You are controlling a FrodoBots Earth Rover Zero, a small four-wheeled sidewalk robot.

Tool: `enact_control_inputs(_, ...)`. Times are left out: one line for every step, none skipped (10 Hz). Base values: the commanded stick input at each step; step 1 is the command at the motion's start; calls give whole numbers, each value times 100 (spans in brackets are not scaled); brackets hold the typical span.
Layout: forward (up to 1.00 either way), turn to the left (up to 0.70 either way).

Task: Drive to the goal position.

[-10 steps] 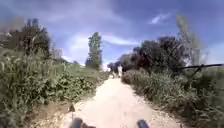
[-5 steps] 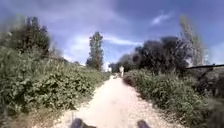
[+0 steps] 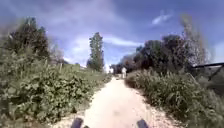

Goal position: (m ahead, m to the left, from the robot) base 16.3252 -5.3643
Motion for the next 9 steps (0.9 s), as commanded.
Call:
enact_control_inputs(70,0)
enact_control_inputs(70,-6)
enact_control_inputs(70,-22)
enact_control_inputs(70,0)
enact_control_inputs(70,0)
enact_control_inputs(70,0)
enact_control_inputs(70,-20)
enact_control_inputs(70,-35)
enact_control_inputs(70,-35)
